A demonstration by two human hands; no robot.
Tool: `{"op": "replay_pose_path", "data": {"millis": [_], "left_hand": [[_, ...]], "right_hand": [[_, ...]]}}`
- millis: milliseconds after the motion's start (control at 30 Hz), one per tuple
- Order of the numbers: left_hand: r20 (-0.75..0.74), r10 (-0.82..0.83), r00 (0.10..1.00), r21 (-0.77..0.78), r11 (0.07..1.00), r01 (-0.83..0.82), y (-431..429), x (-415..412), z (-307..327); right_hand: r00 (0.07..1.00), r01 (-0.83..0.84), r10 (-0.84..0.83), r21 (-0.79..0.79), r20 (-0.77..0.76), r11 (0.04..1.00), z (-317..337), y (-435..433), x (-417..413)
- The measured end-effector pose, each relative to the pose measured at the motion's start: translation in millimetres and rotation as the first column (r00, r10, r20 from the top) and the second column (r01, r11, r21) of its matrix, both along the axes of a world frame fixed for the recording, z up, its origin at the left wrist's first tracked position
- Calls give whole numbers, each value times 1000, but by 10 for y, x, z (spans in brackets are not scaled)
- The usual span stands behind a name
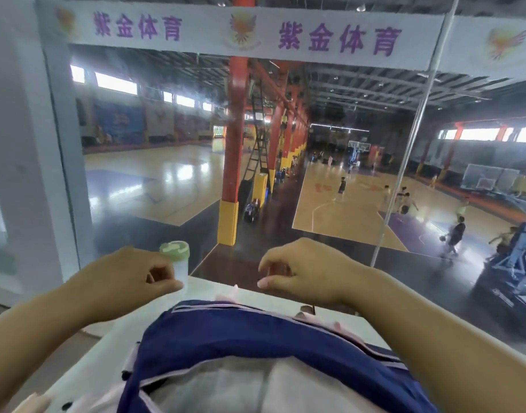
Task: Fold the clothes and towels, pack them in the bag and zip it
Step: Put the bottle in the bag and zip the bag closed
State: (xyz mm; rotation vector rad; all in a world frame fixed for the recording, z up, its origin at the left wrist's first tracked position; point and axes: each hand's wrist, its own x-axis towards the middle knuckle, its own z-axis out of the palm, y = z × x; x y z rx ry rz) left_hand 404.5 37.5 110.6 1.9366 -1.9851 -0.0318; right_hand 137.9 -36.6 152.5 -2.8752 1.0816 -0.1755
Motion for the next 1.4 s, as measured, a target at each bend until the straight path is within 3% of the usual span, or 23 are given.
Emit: {"op": "replay_pose_path", "data": {"millis": [100,300,533,733,900,1000,1200,1400], "left_hand": [[95,91,991,14,996,-93,-232,272,-167],[127,179,976,81,978,-190,-639,690,-518],[126,222,967,77,970,-232,-898,983,-693],[79,231,970,101,966,-239,-893,1142,-776],[5,223,975,123,967,-222,-856,1136,-758],[-17,184,983,111,977,-181,-812,1011,-704],[-99,84,992,61,995,-79,-668,607,-526],[-171,-55,984,-117,993,36,-500,39,-440]], "right_hand": [[999,1,-1,-1,-33,1000,-153,-351,418],[995,52,-51,19,-85,998,-635,-1050,1266],[998,41,-40,26,-55,999,-1142,-1586,2099],[995,-32,44,129,-89,991,-1299,-1644,2531],[992,-41,46,44,-122,998,-1224,-1634,2434],[998,1,4,84,-67,996,-1131,-1593,2246],[996,55,-53,-27,65,998,-763,-1314,1483],[975,137,-123,-68,184,988,-504,-831,599]]}}
